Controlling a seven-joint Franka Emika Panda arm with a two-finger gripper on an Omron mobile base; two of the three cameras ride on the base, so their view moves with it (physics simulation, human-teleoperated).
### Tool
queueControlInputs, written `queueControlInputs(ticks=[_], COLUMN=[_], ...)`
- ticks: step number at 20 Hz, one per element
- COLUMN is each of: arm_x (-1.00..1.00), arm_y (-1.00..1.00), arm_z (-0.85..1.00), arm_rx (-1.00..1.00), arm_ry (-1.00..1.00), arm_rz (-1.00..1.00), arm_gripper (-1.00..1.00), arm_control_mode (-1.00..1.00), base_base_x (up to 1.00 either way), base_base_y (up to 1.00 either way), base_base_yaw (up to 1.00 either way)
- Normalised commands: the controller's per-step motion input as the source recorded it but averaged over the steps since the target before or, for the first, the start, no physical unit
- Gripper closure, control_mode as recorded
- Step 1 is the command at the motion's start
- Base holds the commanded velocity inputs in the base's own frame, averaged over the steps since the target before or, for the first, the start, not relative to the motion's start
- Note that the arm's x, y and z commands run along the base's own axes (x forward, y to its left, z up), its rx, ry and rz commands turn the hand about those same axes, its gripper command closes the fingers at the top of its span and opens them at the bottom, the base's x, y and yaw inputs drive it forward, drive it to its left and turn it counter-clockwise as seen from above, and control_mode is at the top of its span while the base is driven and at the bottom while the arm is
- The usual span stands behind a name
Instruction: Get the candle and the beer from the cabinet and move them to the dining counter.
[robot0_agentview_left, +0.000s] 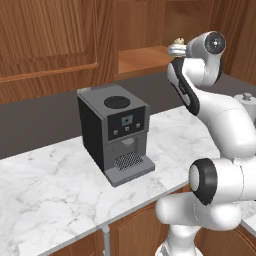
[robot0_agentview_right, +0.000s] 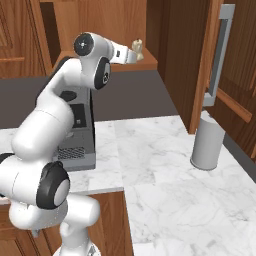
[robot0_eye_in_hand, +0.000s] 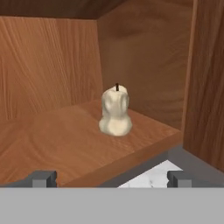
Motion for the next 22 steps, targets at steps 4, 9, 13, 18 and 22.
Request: queueControlInputs(ticks=[4,9,13,18,22], arm_x=[0.22,0.15,0.14,0.17,0.22], arm_y=[0.00,0.00,-0.01,-0.02,-0.01], arm_z=[0.14,0.10,0.09,0.03,0.00], arm_rx=[0.00,0.00,0.00,0.00,0.00], arm_ry=[0.04,0.07,0.07,0.03,0.00], arm_rz=[0.00,0.00,0.00,0.00,0.00], arm_gripper=[-1.00,-1.00,-1.00,-1.00,-1.00], arm_control_mode=[-1.00,-1.00,-1.00,-1.00,-1.00], base_base_x=[0.00,0.00,0.00,0.00,0.00], base_base_y=[0.00,0.00,0.00,0.00,0.00], base_base_yaw=[0.00,0.00,0.00,0.00,0.00])
